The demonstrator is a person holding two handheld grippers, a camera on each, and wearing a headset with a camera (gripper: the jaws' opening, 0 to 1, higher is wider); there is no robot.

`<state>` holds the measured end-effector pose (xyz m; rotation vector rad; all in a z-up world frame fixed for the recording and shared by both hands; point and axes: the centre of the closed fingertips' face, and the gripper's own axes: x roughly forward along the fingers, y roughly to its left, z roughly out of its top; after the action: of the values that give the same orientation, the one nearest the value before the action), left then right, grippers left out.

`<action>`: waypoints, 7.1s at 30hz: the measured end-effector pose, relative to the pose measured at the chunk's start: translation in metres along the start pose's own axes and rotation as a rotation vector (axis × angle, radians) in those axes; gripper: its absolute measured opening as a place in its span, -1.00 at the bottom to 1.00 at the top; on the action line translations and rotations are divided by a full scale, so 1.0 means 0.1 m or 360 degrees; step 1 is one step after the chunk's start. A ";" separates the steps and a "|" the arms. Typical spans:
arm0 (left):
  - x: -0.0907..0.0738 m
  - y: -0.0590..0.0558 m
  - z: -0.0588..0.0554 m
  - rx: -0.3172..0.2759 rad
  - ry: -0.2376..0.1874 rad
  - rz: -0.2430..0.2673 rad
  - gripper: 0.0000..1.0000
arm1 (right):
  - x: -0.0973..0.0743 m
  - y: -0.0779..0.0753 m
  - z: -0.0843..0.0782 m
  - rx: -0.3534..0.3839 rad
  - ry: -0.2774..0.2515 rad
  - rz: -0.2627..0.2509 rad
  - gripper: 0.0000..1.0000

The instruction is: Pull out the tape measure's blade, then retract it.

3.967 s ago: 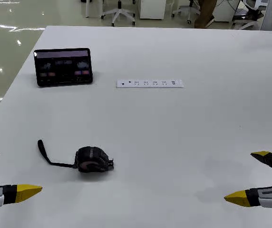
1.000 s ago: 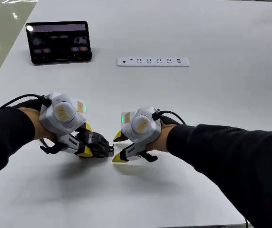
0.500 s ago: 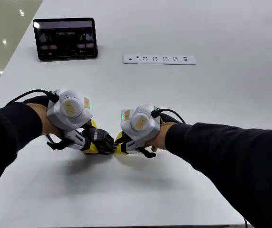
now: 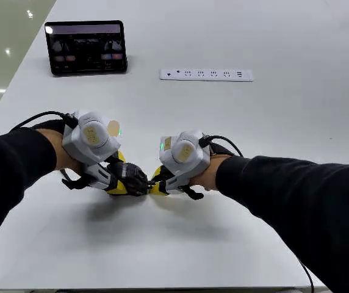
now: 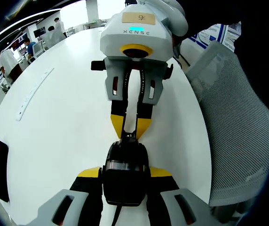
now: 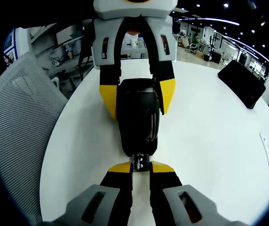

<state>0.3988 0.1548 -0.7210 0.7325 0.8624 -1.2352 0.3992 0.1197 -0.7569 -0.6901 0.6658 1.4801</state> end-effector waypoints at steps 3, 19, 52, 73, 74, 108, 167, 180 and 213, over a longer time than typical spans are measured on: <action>0.00 0.00 0.00 -0.0003 -0.0002 -0.0002 -0.36 | -0.02 0.00 -0.03 0.0015 0.0000 -0.0004 -0.85; 0.00 0.01 -0.01 -0.0025 -0.0014 0.0013 -0.36 | -0.17 -0.01 -0.20 0.0053 0.0038 -0.0022 -0.85; -0.01 0.01 -0.01 -0.0036 -0.0018 0.0021 -0.36 | -0.48 -0.01 -0.57 0.0150 0.0045 -0.0076 -0.84; 0.00 0.00 0.01 -0.0043 -0.0026 0.0036 -0.37 | -0.62 -0.01 -0.75 0.0155 0.0062 -0.0081 -0.84; 0.00 0.01 0.01 -0.0043 -0.0027 0.0035 -0.37 | -0.62 0.00 -0.76 0.0149 0.0068 -0.0082 -0.84; -0.01 0.00 0.00 -0.0064 -0.0029 0.0046 -0.37 | -1.01 -0.03 -1.19 0.0216 0.0126 -0.0120 -0.84; 0.00 0.02 -0.01 -0.0095 -0.0048 0.0051 -0.36 | -1.46 -0.04 -1.75 0.0268 0.0221 -0.0158 -0.84; -0.02 0.00 0.01 -0.0098 -0.0053 0.0055 -0.36 | -1.46 -0.03 -1.75 0.0280 0.0227 -0.0137 -0.83; -0.41 0.19 -0.13 -0.1077 -0.0626 0.0312 0.84 | -1.74 -0.01 -1.48 0.0628 -0.0087 -0.0548 -0.10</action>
<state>0.4107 0.1895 -0.6913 0.0215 0.7868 -0.7933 0.4047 -0.1056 -0.7202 -0.4300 0.7301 1.0083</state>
